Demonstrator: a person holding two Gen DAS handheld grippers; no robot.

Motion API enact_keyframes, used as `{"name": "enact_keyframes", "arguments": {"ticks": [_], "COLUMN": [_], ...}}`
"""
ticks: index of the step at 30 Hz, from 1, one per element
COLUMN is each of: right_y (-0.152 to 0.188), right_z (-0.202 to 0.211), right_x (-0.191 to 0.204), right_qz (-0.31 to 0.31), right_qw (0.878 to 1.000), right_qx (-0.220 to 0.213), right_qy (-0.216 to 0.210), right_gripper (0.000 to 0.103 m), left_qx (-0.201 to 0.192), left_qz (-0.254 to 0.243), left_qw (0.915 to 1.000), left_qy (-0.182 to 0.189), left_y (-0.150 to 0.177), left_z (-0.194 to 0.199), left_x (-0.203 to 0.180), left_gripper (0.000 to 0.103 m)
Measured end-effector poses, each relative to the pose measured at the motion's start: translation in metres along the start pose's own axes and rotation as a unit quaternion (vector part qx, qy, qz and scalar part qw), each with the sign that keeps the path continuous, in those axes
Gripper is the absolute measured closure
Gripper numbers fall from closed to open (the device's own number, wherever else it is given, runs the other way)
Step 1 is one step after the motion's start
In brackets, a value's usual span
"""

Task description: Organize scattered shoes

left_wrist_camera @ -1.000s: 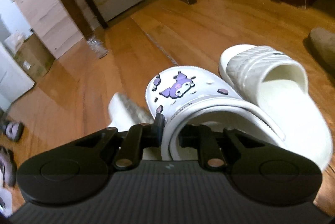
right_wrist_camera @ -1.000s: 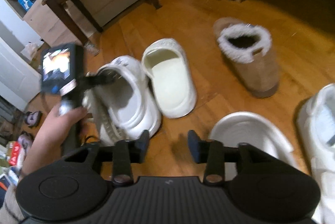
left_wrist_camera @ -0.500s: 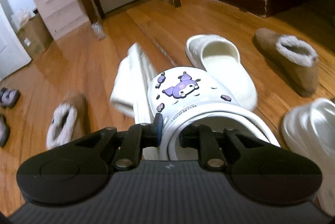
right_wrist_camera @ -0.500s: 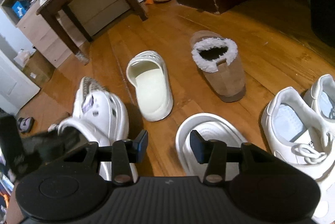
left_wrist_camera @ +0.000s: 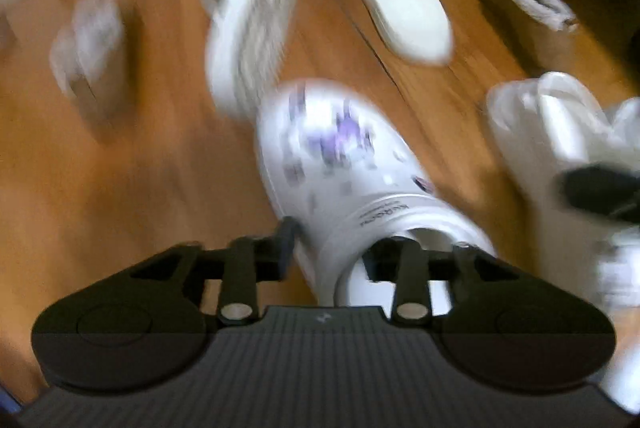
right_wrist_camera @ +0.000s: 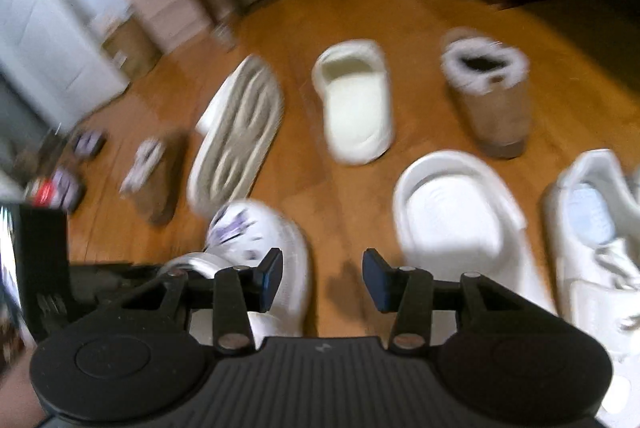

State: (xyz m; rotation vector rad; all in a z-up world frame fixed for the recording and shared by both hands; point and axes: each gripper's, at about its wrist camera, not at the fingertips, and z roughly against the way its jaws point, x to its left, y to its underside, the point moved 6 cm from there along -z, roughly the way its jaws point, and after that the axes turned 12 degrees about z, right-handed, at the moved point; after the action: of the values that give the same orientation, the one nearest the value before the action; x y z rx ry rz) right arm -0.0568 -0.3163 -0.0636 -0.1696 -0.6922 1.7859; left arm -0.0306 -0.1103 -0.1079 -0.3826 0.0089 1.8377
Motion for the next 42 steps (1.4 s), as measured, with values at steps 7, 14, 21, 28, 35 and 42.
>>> {"name": "enact_keyframes", "arguments": {"ticks": [7,14,21,28,35,42], "right_y": [-0.012,-0.004,0.005,0.001,-0.002,-0.034], "right_z": [0.009,-0.016,-0.054,-0.079,-0.104,-0.092], "right_x": [0.081,0.140,0.143,0.138,0.132,0.094], "right_qz": [0.309,0.585,0.616,0.572,0.526,0.250], "right_qw": [0.946,0.791,0.770,0.802,0.830,0.947], "right_qx": [0.091,0.179,0.158,0.155,0.151,0.163], "right_qy": [-0.036,0.016,0.054,0.079,0.103,0.116], "right_gripper": [0.058,0.053,0.055,0.057,0.081,0.082], "left_qx": [0.070,0.099,0.014,0.016,-0.001,-0.035], "left_qz": [0.130,0.149,0.224,0.216,0.199,0.174], "left_qw": [0.9848,0.9742,0.9679,0.9715,0.9757,0.9795], "left_qy": [0.092,0.137,0.114,0.095,0.093,0.095], "left_y": [0.011,0.028,0.007,0.005,0.005,-0.002], "left_z": [0.024,0.017,0.044,0.041,0.053,0.079], "left_x": [0.064,0.071,0.132,0.152,0.142,0.141], "left_gripper": [0.024,0.021,0.021,0.021,0.021,0.021]}}
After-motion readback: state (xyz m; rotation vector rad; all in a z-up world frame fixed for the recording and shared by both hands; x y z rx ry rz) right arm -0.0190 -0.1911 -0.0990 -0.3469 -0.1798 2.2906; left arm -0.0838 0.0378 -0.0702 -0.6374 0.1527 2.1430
